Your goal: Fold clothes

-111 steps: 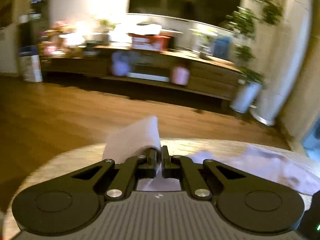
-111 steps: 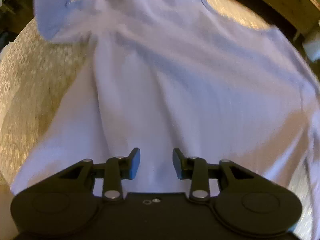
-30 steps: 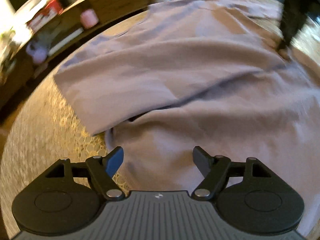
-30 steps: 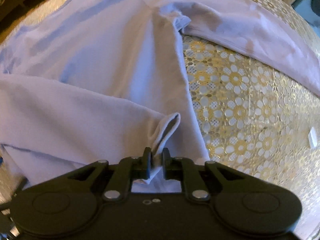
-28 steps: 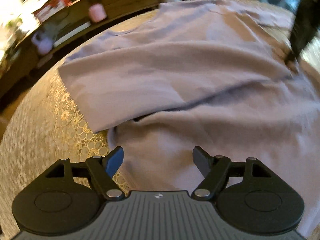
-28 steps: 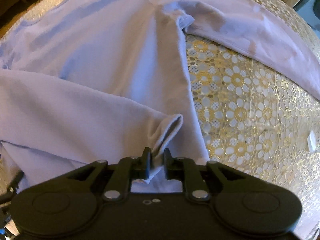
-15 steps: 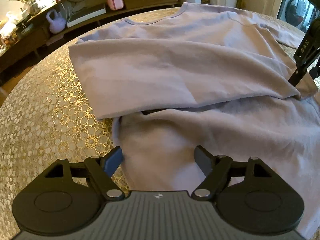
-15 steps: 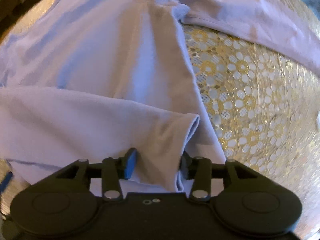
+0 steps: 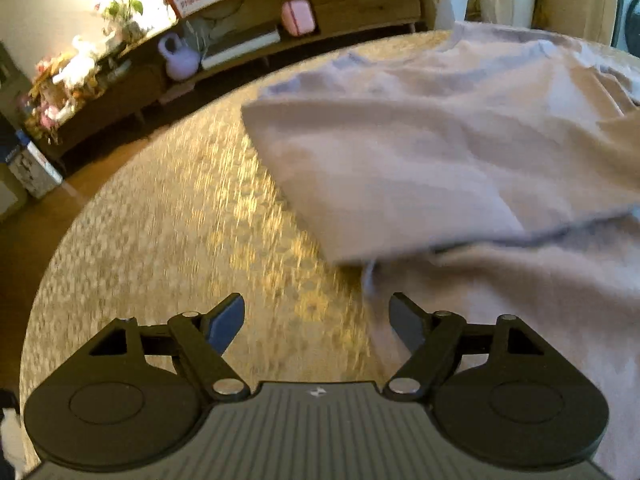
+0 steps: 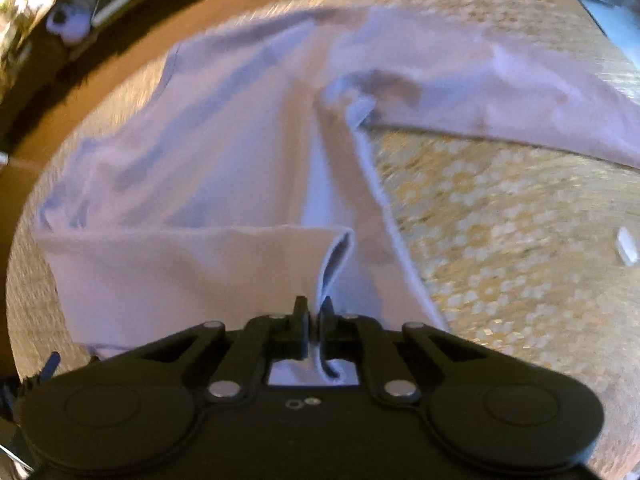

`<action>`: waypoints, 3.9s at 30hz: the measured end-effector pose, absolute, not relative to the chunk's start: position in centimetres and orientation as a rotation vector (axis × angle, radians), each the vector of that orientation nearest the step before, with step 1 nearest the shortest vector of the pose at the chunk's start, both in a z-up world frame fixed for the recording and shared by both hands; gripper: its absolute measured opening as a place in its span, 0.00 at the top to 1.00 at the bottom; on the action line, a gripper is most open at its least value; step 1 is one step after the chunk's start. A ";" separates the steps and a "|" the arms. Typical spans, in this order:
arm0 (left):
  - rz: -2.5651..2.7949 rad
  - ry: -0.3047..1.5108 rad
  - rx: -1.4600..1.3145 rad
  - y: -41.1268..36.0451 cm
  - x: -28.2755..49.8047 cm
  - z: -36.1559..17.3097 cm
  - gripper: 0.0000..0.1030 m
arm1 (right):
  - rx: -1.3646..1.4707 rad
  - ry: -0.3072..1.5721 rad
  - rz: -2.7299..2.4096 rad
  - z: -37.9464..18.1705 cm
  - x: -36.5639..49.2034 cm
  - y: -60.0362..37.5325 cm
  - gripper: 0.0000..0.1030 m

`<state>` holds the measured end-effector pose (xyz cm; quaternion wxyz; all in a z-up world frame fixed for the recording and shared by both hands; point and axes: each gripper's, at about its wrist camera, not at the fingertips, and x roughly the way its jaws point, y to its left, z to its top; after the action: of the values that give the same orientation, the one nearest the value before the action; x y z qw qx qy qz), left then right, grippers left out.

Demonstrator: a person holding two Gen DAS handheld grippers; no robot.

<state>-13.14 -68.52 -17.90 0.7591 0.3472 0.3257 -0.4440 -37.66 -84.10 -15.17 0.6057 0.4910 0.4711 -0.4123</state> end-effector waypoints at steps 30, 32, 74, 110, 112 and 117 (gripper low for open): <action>-0.638 0.844 0.522 -69.5 -7.3 -17.7 0.23 | 1.337 1.143 -1.103 -19.0 -47.9 -80.6 0.00; -0.697 0.826 0.561 -69.3 -7.8 -17.8 0.23 | 1.351 1.133 -1.100 -19.3 -48.0 -80.7 0.00; -0.933 1.112 0.071 -69.5 3.9 -16.3 0.96 | 1.572 0.921 -0.797 -20.1 -40.0 -77.0 0.00; -0.933 1.258 0.064 -70.1 7.9 -19.4 0.94 | 0.735 0.956 -0.546 -18.8 -19.5 -85.9 0.00; -0.935 1.254 0.052 -69.7 7.7 -19.3 0.94 | 0.669 0.933 -0.486 -18.9 -14.9 -87.1 0.00; -0.932 1.263 0.034 -68.9 7.8 -19.5 0.94 | 0.687 0.917 -0.425 -19.2 -7.2 -89.2 0.00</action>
<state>7.84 -68.85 -19.51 0.7075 0.0153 0.5686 -0.4194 -7.25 -89.23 -19.16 0.8191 0.3226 0.4303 -0.1997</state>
